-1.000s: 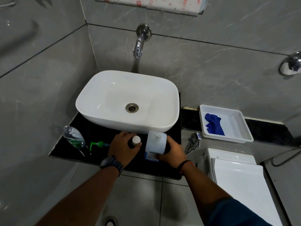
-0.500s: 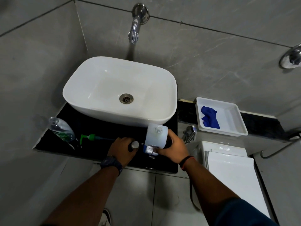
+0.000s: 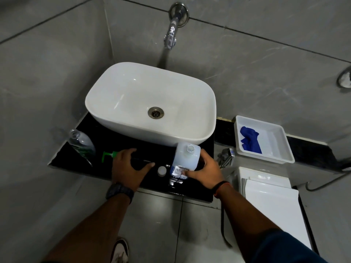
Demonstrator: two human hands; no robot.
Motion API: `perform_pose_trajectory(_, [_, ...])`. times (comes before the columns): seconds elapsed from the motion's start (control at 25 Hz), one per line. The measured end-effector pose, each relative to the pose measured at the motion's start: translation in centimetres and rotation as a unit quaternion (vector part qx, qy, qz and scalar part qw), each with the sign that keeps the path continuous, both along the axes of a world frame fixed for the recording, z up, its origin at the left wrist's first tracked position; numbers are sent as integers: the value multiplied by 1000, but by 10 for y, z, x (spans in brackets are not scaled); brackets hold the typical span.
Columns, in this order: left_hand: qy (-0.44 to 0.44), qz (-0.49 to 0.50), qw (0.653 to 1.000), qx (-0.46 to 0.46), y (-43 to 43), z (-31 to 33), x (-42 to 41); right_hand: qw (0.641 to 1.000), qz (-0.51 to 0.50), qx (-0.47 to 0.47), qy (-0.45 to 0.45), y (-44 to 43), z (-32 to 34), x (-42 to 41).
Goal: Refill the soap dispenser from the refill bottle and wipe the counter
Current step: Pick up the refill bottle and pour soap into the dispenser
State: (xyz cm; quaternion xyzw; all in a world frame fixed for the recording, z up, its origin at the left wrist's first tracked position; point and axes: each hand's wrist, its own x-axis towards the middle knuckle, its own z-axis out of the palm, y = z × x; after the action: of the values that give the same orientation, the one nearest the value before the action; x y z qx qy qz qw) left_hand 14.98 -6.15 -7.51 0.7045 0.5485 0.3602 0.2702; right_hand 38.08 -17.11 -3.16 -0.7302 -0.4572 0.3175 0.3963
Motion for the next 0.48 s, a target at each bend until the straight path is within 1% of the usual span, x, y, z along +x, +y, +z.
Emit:
perform_pose_trajectory(0.12, [-33, 169, 984, 41, 19, 13, -45, 1000, 2, 15, 4, 8, 6, -15])
perform_pose_trajectory(0.24, [-43, 264, 963, 40, 36, 21, -67, 1000, 13, 26, -7, 17, 18, -22])
perform_pose_trajectory(0.28, [-44, 282, 958, 31, 42, 25, -75, 999, 25, 29, -13, 24, 24, -29])
perform_pose_trajectory(0.36, [-55, 284, 957, 1, 52, 28, -86, 998, 45, 35, -23, 37, 34, -40])
perform_pose_trajectory(0.48, [-82, 229, 967, -75, 68, 24, -99, 997, 59, 44, -21, 53, 46, -53])
